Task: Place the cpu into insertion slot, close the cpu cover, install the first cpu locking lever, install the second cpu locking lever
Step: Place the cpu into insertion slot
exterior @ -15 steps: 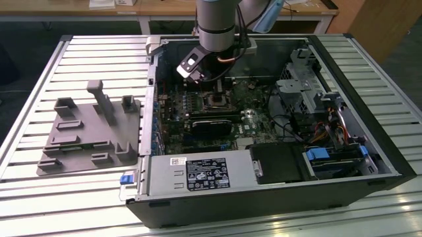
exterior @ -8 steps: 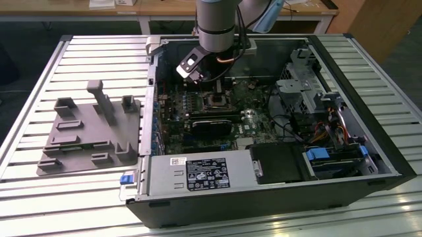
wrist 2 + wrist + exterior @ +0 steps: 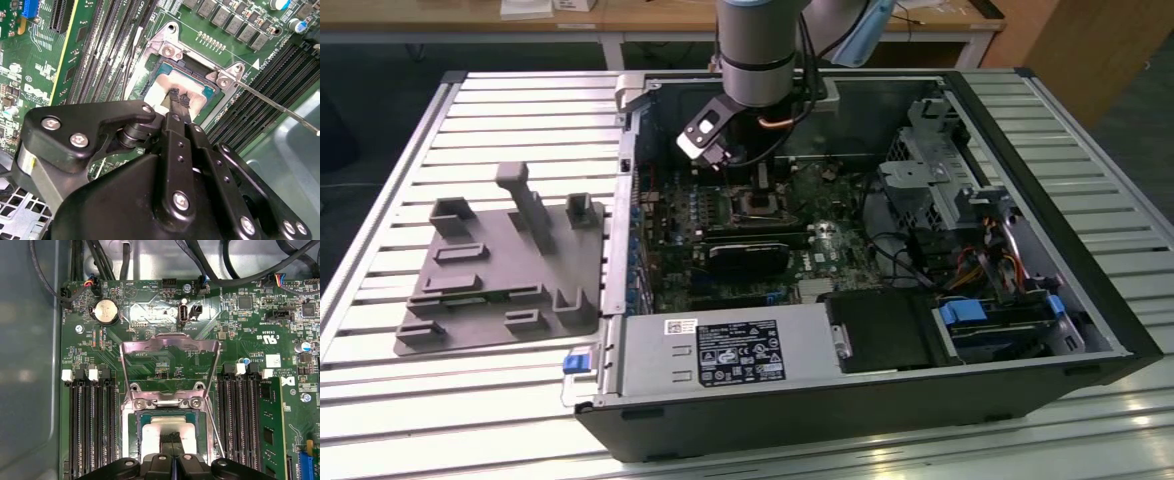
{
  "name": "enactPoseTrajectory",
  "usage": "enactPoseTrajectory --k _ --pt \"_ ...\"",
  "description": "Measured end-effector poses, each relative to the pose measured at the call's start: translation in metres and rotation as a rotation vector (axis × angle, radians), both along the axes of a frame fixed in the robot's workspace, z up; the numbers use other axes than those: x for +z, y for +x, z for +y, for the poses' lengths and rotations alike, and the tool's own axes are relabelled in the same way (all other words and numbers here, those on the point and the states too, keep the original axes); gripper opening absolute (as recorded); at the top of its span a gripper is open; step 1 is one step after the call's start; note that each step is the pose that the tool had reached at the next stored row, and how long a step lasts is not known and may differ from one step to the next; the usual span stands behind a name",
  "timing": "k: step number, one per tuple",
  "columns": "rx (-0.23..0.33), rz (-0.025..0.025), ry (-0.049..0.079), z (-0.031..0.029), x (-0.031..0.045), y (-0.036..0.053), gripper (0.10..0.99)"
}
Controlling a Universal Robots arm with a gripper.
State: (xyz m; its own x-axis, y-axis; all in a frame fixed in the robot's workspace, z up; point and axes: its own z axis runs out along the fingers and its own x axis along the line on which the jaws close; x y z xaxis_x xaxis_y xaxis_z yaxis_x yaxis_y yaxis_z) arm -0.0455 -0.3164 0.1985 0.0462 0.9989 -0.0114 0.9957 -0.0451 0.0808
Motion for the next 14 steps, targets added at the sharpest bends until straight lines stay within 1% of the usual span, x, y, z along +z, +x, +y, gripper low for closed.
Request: enactPoseTrajectory --k 6,11,14 --pt "0.000 -0.0008 0.001 0.0002 0.0018 0.0002 0.102" --pt "0.000 -0.0003 0.000 0.0000 0.0082 0.0000 0.102" --pt "0.000 -0.0005 0.000 0.0000 0.0133 0.0001 0.102"
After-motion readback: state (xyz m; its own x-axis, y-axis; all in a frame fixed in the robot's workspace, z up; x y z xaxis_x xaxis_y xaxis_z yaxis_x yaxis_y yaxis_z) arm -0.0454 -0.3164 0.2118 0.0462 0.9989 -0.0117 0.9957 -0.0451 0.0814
